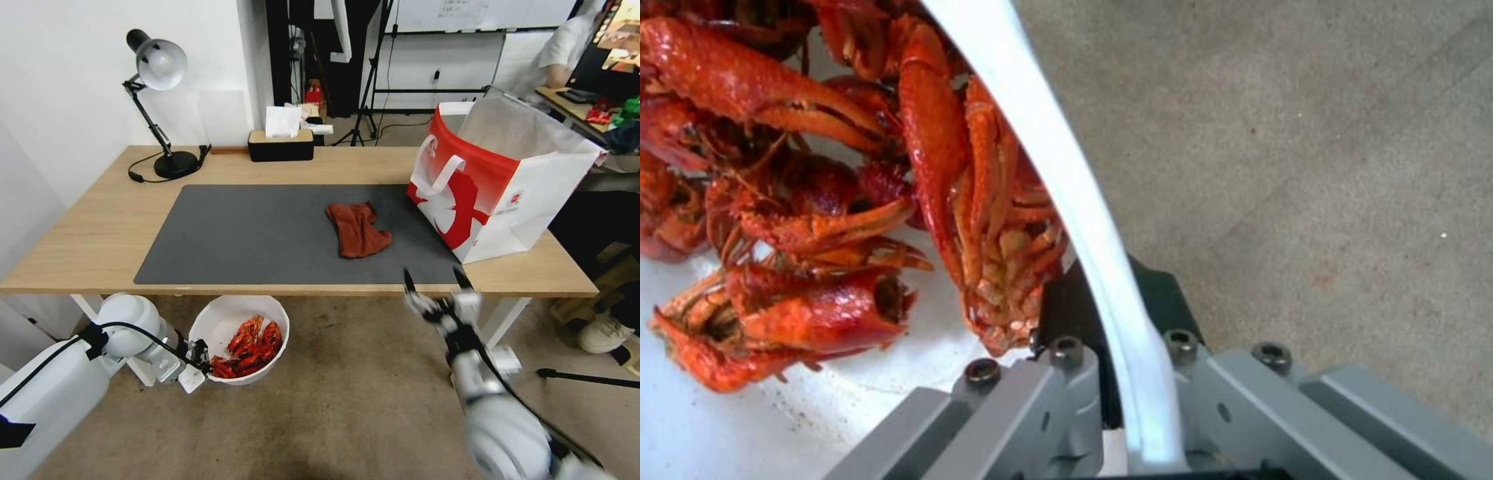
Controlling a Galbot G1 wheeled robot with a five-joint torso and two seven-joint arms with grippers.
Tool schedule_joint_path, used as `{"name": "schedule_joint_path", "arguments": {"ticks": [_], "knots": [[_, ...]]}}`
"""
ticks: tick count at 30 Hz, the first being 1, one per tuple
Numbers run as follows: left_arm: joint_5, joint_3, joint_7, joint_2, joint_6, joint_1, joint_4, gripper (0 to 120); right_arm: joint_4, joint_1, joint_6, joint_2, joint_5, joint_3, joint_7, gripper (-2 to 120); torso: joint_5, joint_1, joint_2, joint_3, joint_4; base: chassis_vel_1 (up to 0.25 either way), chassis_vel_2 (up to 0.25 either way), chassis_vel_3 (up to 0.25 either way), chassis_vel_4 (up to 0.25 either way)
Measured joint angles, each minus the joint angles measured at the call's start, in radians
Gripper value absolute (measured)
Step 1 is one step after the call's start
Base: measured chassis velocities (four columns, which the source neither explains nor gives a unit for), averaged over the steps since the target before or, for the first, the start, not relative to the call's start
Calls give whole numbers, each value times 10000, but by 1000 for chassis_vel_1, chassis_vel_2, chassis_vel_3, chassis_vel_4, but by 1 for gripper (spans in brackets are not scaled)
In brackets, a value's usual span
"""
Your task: Sweep shrimp from table into container with towel, then put container into takeout bag.
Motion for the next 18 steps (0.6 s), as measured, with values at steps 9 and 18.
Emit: {"name": "schedule_joint_path", "arguments": {"ticks": [9,18], "knots": [[295,-58,-13,-221,-17,223,-138,0,-1175,-285,0,911,-476,-367,-443,100,0,2,-1,1,3,0,0,0,0],[381,-650,-103,-84,-138,1110,-739,0,-1524,239,0,641,-629,-785,-538,100,-2,3,-2,1,0,0,0,0,0]]}}
